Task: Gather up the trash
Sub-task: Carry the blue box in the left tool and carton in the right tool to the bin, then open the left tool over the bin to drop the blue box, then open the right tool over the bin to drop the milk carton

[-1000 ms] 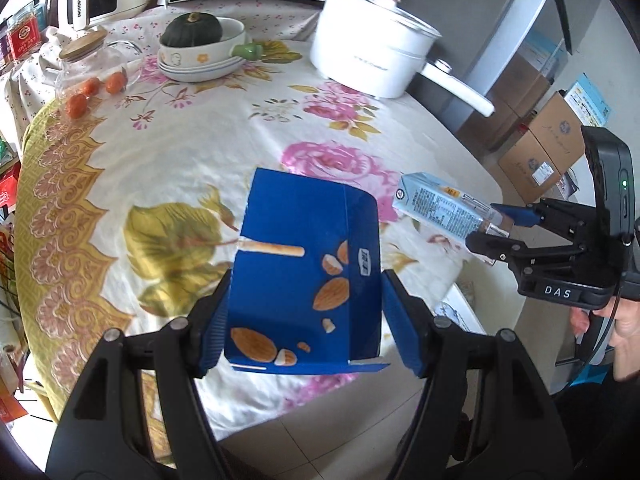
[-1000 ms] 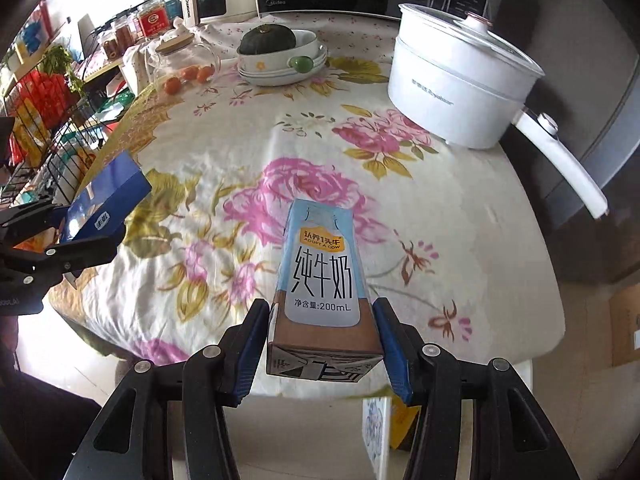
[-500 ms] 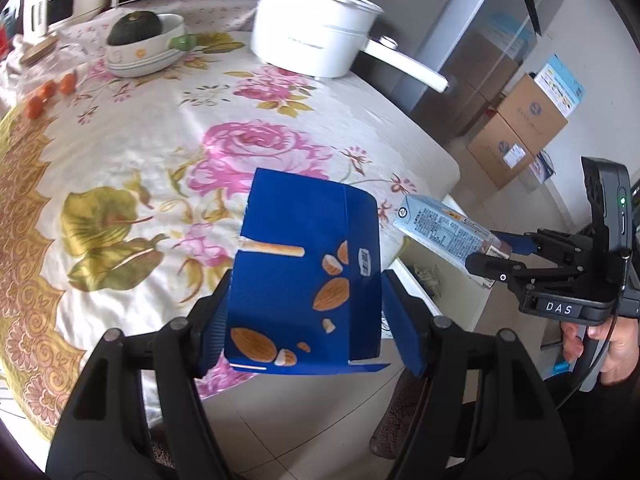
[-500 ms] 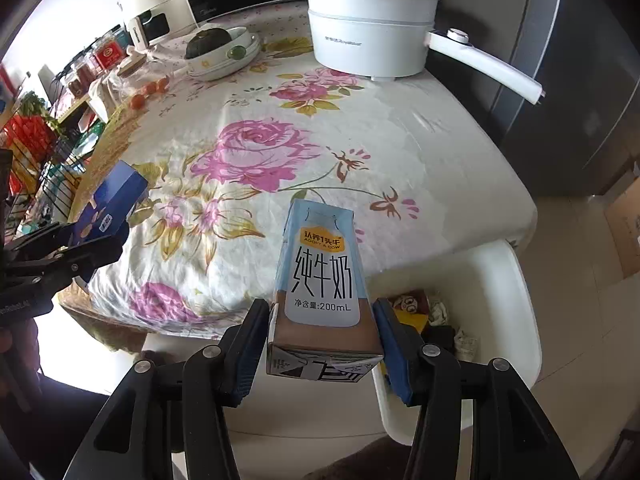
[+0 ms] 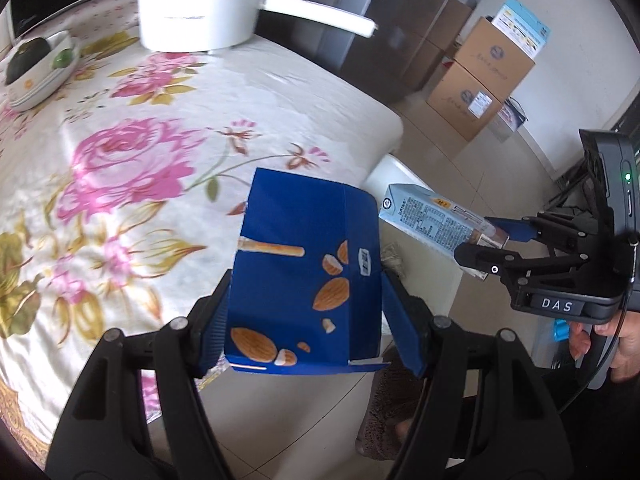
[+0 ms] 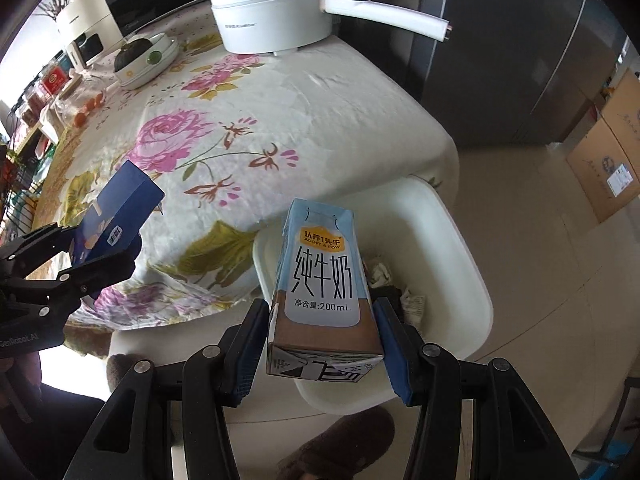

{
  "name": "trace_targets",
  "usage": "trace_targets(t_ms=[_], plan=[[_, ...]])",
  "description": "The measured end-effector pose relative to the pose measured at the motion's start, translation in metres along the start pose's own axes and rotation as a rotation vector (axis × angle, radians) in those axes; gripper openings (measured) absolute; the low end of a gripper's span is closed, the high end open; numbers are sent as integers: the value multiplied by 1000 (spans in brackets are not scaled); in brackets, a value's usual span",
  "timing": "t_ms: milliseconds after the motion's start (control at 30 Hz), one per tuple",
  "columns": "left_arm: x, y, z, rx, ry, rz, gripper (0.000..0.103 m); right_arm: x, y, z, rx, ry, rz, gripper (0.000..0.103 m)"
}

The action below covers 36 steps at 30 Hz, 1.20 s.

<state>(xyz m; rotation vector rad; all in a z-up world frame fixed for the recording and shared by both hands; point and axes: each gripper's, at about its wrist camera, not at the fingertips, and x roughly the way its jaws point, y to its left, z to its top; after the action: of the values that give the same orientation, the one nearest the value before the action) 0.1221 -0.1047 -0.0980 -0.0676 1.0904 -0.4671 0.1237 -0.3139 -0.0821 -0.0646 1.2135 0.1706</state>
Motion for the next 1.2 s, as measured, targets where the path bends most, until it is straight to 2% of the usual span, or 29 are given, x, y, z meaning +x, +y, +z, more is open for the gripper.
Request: trace_targets(t_ms=[467,667,767,800,1000,1200], plan=[[66,-55,16,114,32,-19,71,3,-64,-25,94,47,-69,54],[77,-66,24,145,-19,-37,72,4,-75,-28,112,55,-81,54],[80,-68,28,156,-43,3,79,6,-76,-27,118,60,-86,54],[80,-66,30,148,-44,15,84,7,-77,-27,120,60,-85,55],[73,-57,32,145,-46,69,96,8,-75,-23,116,60,-87,55],[53,-40,29,143,-56,106,99,11,-66,-17,99,63,-87,55]])
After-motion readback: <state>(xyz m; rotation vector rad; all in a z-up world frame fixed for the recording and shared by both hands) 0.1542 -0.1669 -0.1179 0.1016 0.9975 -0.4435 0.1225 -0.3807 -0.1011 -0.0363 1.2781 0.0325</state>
